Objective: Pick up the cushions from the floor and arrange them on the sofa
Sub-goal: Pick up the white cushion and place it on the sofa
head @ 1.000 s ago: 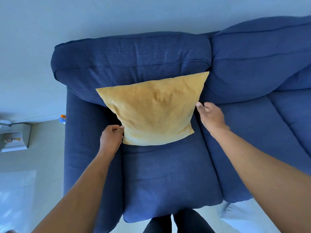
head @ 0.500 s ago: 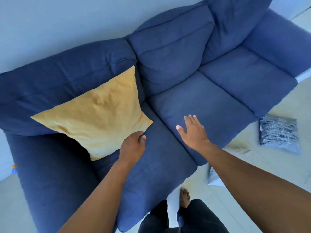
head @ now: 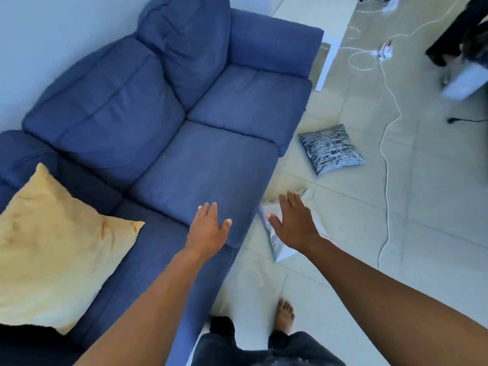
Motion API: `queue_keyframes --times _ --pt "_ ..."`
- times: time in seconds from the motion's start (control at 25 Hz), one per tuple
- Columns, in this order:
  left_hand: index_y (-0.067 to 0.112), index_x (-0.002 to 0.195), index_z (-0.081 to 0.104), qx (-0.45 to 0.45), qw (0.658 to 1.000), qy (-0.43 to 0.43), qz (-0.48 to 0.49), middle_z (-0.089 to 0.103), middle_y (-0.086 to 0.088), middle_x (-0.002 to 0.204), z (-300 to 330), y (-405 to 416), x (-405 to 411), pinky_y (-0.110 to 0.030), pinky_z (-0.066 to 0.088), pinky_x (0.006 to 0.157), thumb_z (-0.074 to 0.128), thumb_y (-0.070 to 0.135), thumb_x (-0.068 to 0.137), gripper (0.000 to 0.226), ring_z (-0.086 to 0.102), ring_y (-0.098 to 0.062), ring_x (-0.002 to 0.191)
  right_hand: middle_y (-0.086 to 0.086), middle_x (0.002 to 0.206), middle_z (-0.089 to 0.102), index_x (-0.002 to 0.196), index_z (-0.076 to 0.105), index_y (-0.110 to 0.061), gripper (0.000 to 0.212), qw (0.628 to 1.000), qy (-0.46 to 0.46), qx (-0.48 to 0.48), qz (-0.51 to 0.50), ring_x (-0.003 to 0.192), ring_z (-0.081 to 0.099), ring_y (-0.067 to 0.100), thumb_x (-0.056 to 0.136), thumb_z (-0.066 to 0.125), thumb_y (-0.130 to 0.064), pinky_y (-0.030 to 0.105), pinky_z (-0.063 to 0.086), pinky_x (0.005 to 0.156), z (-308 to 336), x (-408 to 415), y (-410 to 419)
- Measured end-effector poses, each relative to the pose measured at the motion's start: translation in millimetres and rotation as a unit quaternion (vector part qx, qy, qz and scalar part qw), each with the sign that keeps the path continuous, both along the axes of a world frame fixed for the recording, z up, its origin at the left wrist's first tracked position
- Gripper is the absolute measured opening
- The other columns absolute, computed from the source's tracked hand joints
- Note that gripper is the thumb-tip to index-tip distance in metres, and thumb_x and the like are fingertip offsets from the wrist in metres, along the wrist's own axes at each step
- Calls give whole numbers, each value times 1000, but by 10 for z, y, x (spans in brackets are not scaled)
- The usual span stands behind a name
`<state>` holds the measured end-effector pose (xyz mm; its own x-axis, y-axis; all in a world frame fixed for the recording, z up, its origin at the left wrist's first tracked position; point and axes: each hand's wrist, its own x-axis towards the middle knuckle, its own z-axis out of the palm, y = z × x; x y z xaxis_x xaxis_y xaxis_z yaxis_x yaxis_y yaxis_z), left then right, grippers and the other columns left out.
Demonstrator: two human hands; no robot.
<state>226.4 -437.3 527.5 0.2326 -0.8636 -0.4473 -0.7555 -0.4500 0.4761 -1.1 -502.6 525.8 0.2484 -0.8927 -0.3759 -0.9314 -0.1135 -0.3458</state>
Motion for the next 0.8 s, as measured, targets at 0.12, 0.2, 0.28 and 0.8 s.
queue_keyframes --times 0.12,0.2,0.28,0.8 --pt "3 168 15 8 999 -1 -33 13 -16 178 -27 -165 -622 -41 13 133 51 40 109 79 5 -31 166 16 175 8 164 21 -9 73 1000 5 18 -12 163 2 33 107 40 -51 54 18 127 -54 -639 70" --pt "5 169 13 24 998 -7 -61 11 -15 178 -88 -249 -886 -42 13 133 52 41 108 81 4 -30 167 17 176 6 164 19 -8 75 999 6 32 -27 163 -1 32 107 39 -52 54 16 127 -121 -930 47" --pt "7 170 11 45 995 -15 -87 8 -13 179 -165 -378 -1055 -43 14 134 51 42 108 82 2 -29 167 17 176 5 165 17 -8 76 998 8 43 -47 163 -2 32 107 38 -53 55 16 127 -219 -1130 -35" --pt "4 162 32 123 983 11 -136 39 -15 167 -938 -2209 -1724 -41 33 122 53 32 109 64 38 -33 154 19 175 9 164 18 -5 77 981 -6 97 -166 163 2 34 107 45 -49 54 18 126 -1037 -1815 -1525"
